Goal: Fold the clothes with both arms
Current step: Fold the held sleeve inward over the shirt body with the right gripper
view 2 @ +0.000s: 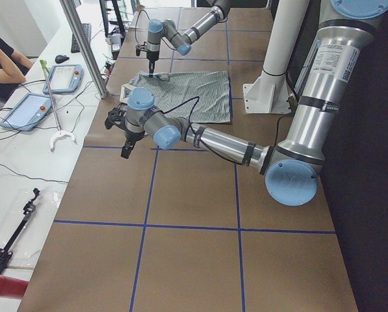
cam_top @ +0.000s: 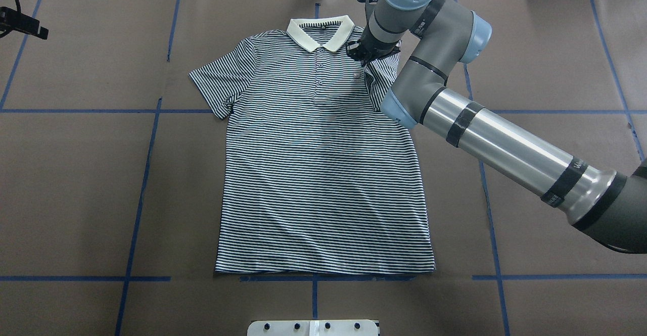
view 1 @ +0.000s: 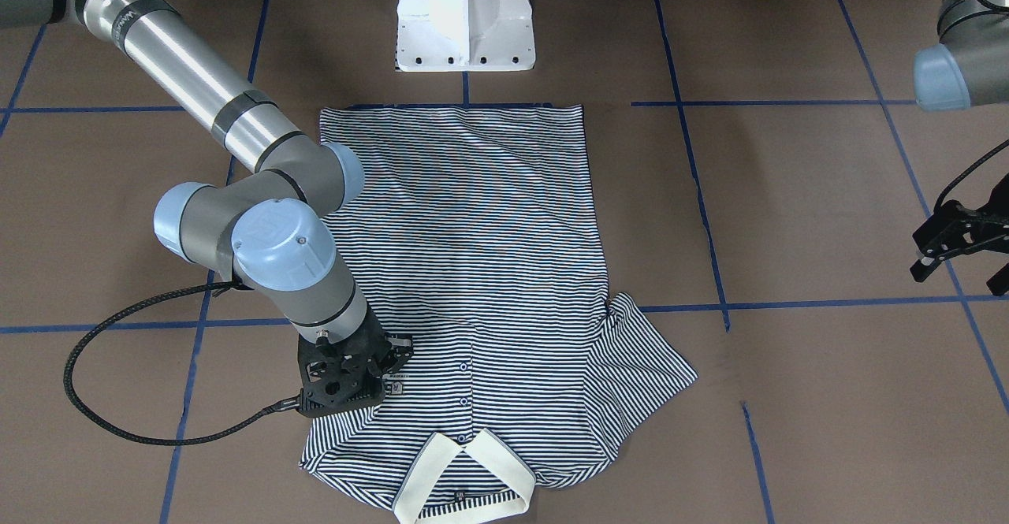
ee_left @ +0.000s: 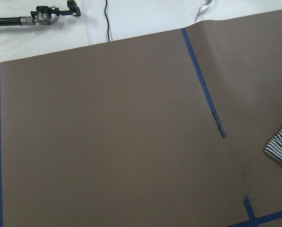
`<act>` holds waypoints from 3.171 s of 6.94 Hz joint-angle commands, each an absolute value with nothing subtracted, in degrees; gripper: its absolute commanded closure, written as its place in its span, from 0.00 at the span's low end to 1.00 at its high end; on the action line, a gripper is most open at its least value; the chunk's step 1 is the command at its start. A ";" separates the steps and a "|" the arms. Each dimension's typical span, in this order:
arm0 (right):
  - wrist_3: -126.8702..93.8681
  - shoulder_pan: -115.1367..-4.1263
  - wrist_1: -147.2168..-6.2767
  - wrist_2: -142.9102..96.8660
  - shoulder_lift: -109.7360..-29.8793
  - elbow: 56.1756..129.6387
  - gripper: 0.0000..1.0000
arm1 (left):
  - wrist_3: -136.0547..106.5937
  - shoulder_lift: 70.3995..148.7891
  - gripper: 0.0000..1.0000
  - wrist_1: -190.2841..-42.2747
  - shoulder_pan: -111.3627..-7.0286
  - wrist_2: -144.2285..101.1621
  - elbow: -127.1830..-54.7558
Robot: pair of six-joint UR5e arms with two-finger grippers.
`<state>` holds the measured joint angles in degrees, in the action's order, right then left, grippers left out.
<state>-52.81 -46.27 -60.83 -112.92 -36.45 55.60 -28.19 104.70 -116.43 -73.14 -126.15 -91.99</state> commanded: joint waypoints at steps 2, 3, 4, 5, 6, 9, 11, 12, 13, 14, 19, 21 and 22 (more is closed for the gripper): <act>-52.82 -45.79 -58.54 -112.24 -36.03 54.40 0.00 | -31.02 105.38 0.00 -116.46 -72.77 -125.95 -92.37; -52.82 -45.79 -58.54 -112.24 -35.95 54.40 0.00 | -31.20 106.51 0.00 -116.28 -71.21 -125.77 -92.29; -54.39 -45.79 -58.71 -112.24 -36.12 55.19 0.00 | -37.55 109.13 0.00 -116.19 -67.80 -123.16 -91.76; -58.23 -45.27 -59.23 -112.58 -38.47 58.41 0.00 | -48.67 112.03 0.00 -116.19 -61.67 -117.48 -91.41; -58.36 -45.35 -62.46 -112.94 -41.63 63.58 0.00 | -60.18 114.84 0.00 -116.19 -56.65 -114.55 -90.80; -45.36 -50.86 -85.72 -120.96 -42.19 73.99 0.00 | -76.10 122.40 0.00 -116.45 -46.42 -98.74 -81.35; -42.80 -55.01 -86.31 -128.74 -44.54 75.31 0.00 | -75.94 124.37 0.00 -122.39 -45.88 -94.93 -73.42; -42.80 -55.02 -86.05 -128.24 -46.47 76.98 0.00 | -75.68 125.93 0.00 -124.69 -45.79 -94.83 -69.56; -42.72 -55.19 -85.96 -128.49 -47.02 77.17 0.00 | -75.50 126.64 0.00 -126.28 -45.70 -94.75 -67.43; -42.71 -55.80 -85.87 -128.76 -47.11 77.17 0.00 | -75.41 126.65 0.00 -127.08 -45.27 -94.49 -66.46; -42.71 -55.99 -85.78 -128.50 -47.29 77.17 0.00 | -71.72 126.74 0.11 -127.18 -44.74 -93.25 -65.21; -42.71 -55.99 -85.78 -128.41 -47.29 77.17 0.00 | -70.85 126.74 0.34 -127.18 -44.65 -93.25 -65.21; -42.71 -55.99 -85.78 -128.41 -47.29 77.17 0.00 | -70.84 126.83 0.45 -127.18 -44.56 -93.25 -65.21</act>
<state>-42.72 -55.98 -85.78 -128.42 -47.28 77.17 -71.13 126.76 -127.18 -44.65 -93.25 -65.22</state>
